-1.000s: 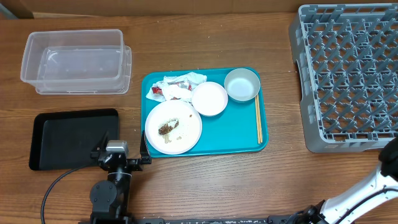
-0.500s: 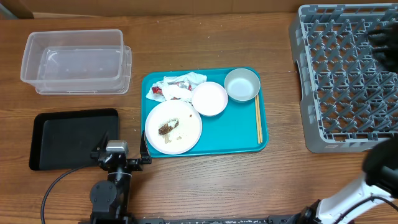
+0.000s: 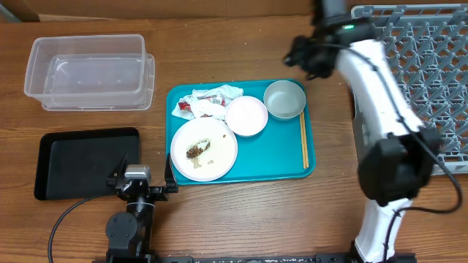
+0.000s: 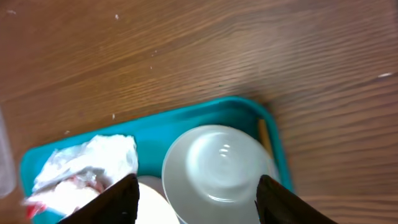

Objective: Sort waste into correct bins and load items into the dishwasher
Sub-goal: 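Reach the right gripper back to the tray and grasp the small white cup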

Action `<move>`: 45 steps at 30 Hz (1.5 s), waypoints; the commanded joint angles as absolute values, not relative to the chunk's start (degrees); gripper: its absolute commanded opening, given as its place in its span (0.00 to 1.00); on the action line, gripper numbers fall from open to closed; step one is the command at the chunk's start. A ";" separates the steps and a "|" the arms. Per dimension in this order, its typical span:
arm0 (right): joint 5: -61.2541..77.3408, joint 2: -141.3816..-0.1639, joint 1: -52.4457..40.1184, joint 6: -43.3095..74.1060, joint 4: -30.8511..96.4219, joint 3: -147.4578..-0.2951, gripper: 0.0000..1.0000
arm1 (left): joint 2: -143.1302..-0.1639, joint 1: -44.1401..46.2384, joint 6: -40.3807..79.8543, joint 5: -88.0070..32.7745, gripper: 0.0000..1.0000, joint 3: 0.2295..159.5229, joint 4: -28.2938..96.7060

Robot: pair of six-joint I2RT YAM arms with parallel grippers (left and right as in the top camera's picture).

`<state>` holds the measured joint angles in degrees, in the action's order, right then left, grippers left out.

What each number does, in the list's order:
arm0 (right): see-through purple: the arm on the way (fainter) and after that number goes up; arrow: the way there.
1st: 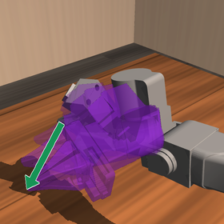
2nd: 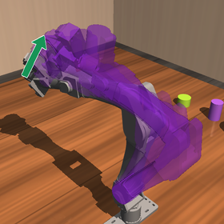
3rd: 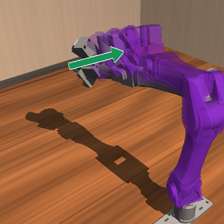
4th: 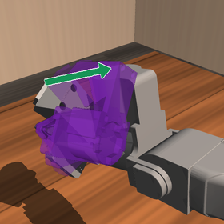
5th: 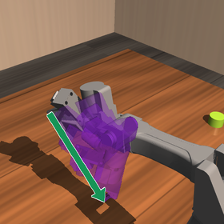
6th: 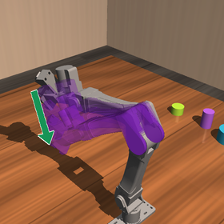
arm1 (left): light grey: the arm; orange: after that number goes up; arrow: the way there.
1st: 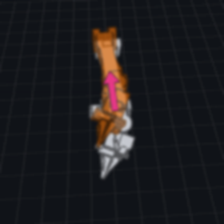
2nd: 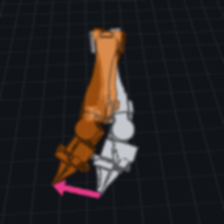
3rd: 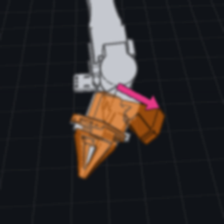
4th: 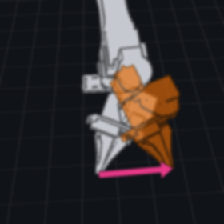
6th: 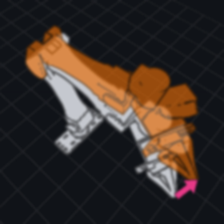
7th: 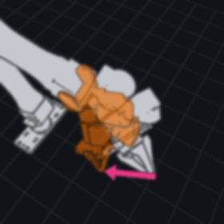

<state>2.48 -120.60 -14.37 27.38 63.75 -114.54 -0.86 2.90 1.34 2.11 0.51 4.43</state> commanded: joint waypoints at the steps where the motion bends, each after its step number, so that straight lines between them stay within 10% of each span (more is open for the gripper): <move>1: -5.10 -123.72 -16.97 36.60 62.81 -114.72 0.59 | -0.25 2.59 1.69 1.67 1.00 0.27 4.32; 19: -5.17 -135.17 -22.55 43.51 59.11 -114.72 0.44 | -0.25 2.59 1.69 1.67 1.00 0.27 4.29; 32: -4.54 -135.02 -22.00 40.29 66.74 -123.48 0.04 | -0.27 2.59 1.69 1.67 1.00 0.27 4.29; 45: 13.23 -135.02 -15.51 30.09 80.51 -149.51 0.04 | -0.27 2.59 1.69 1.67 1.00 0.27 4.29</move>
